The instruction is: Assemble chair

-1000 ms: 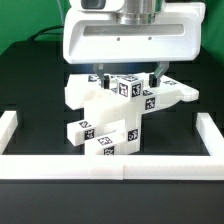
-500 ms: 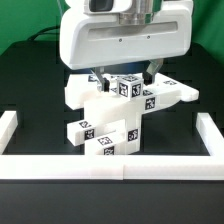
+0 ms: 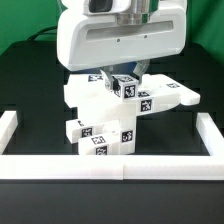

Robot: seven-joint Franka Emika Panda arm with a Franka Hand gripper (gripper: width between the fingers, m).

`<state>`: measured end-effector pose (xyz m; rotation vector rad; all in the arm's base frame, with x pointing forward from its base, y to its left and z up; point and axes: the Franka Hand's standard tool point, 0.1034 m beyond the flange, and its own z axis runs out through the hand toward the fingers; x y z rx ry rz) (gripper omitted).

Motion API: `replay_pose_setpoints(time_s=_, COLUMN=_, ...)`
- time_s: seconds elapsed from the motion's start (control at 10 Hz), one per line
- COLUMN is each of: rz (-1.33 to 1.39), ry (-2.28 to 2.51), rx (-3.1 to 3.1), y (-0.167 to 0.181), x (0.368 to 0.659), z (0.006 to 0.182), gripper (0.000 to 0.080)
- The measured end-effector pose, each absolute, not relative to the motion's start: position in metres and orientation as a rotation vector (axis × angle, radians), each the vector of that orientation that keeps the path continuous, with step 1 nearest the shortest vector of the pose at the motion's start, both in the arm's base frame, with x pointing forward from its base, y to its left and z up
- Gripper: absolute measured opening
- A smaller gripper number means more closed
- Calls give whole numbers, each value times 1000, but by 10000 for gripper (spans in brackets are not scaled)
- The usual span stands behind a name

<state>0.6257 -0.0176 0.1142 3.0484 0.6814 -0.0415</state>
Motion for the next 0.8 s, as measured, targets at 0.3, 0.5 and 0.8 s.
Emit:
replay_pose_setpoints(time_s=0.3, rz=-38, ry=389, rx=3099, y=-17, x=626, z=114, gripper=285)
replay_pose_setpoints(time_s=0.5, rz=-35, ry=142, rx=3119, y=-19, x=626, z=114, gripper=285)
replay_pose_setpoints(time_s=0.8, rz=-32, ry=-181, rx=3115, y=-18, x=626, z=114, gripper=287)
